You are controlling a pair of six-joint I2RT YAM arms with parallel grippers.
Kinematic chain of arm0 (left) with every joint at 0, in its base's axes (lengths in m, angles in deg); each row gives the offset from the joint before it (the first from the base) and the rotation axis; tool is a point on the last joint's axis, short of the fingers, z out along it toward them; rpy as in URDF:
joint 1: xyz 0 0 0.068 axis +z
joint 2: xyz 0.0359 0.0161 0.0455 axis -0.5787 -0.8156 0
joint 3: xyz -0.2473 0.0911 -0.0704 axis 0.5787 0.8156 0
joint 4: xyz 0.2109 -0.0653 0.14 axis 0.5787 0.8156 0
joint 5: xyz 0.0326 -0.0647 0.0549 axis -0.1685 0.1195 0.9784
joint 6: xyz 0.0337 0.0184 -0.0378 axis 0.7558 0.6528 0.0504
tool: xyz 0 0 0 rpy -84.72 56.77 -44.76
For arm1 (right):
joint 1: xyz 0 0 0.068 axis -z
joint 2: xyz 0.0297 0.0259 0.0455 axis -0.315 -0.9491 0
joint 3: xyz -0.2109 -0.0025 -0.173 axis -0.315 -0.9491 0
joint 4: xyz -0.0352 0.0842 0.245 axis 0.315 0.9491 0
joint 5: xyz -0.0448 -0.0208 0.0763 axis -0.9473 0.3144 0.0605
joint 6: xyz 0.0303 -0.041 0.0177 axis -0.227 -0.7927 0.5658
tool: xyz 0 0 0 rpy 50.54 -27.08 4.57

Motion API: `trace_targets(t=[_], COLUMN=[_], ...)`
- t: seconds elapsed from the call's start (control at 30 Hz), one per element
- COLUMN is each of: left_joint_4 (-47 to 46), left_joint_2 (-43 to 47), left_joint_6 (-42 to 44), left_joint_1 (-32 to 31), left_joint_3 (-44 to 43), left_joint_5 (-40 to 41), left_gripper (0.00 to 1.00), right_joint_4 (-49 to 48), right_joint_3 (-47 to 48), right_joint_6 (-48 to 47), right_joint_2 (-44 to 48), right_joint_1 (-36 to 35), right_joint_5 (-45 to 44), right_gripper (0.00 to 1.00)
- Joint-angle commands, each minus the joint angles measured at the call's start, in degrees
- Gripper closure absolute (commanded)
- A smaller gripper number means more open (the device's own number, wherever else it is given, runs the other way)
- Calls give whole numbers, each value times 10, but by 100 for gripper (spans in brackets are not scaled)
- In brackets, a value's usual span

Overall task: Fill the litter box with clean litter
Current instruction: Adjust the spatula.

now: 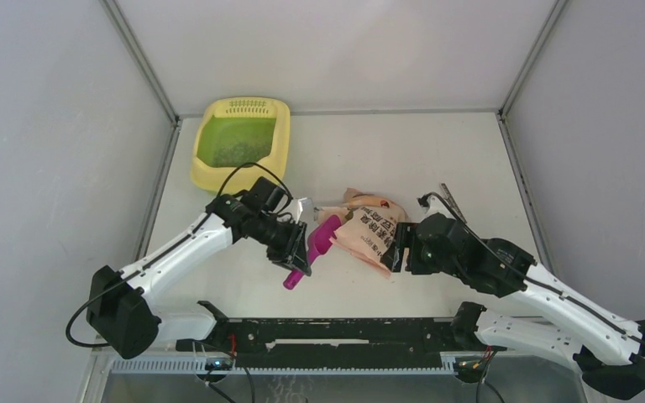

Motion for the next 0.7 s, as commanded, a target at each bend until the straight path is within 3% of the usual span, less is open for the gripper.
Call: trace_targets(t=[0.0,0.4,0.67], left_joint_4=[10,-110,-184], left_joint_2=[13,14,65], left_joint_6=[19,-83,-152], left_joint_1=[-1,-123,-148], left_joint_3=[-23,42,116], left_joint_5=[-28,-44,-52], left_gripper=[99,99,99], right_joint_4=[16,44,57], right_joint_3=[39,80,80], right_joint_6=[-12,-37,-38], right_joint_2=[-4,-10,-7], right_joint_1=[-5,10,16], right_joint_5=[-32,-36,-38], right_gripper=[25,23,23])
